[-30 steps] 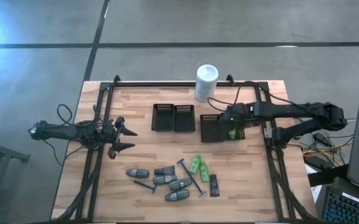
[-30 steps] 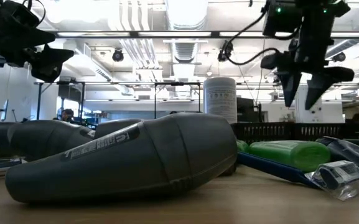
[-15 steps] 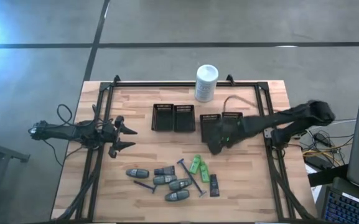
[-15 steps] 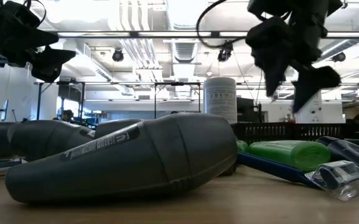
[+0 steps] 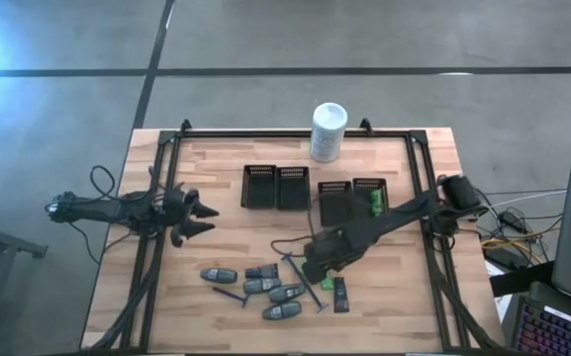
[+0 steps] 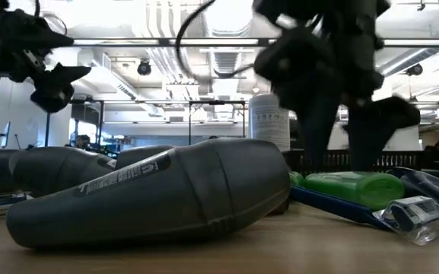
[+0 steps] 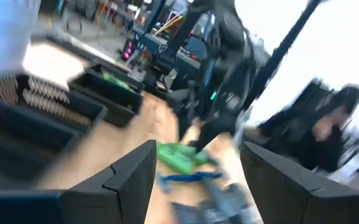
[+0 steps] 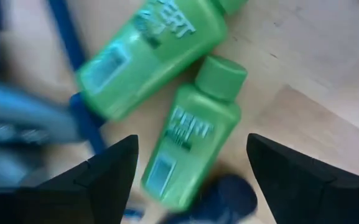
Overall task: Pick & Place Travel size toiletries
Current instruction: Put the green shampoo into the right black bin
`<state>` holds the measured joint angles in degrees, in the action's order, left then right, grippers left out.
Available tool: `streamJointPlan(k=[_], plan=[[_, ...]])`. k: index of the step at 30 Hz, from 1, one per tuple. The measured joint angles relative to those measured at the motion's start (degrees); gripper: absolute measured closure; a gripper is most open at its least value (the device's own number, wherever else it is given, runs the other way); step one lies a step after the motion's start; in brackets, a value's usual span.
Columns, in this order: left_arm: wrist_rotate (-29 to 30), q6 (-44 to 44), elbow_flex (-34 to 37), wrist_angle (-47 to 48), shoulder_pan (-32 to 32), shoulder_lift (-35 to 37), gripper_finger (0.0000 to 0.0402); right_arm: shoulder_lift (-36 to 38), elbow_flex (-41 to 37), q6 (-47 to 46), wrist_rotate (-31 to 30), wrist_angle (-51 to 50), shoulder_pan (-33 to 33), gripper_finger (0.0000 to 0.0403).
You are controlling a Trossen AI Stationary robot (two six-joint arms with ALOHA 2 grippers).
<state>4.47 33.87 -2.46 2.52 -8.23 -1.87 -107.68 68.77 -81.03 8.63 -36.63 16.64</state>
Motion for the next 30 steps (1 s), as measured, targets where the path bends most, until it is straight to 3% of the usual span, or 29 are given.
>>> streamJointPlan(k=[3, 5, 10, 15, 20, 24, 27, 30], plan=[[2.65, 12.82, 0.0, -0.2, 0.0, 0.0, 0.0163, -3.32, 0.75, -0.04, 0.96, -0.27, -0.04, 0.0125], [5.41, 16.86, 0.0, -0.12, 0.0, 0.0, 0.0163, -4.51, 0.96, -0.05, 1.68, -0.79, -0.04, 0.0144], [11.78, 17.4, 0.0, -1.65, 0.02, -0.11, 0.0163, -2.98, 0.55, 0.0, 0.22, -1.93, 0.71, 0.0235], [12.35, 21.26, 0.01, -1.66, 0.0, -0.11, 0.0163, 3.12, 0.18, -0.38, -8.16, -8.39, 1.23, 0.0323], [11.32, 23.11, 0.01, -1.4, 0.0, -0.22, 0.0163, 12.55, -0.02, -3.55, -15.84, -11.63, 1.09, 0.0323], [10.33, 23.01, -0.03, -0.09, 0.0, -0.31, 0.0163, 21.46, -0.51, -7.26, -22.61, -23.87, -0.85, 0.0319], [9.33, 22.99, -0.09, 0.34, 0.0, -0.5, 0.0163, 26.8, -3.59, -7.41, -25.14, -32.6, -5.93, 0.0314], [8.36, 22.25, -0.13, 0.56, 0.0, -0.5, 0.0163, 32.68, -8.29, -2.11, -25.3, -32.64, -13.08, 0.0315]])
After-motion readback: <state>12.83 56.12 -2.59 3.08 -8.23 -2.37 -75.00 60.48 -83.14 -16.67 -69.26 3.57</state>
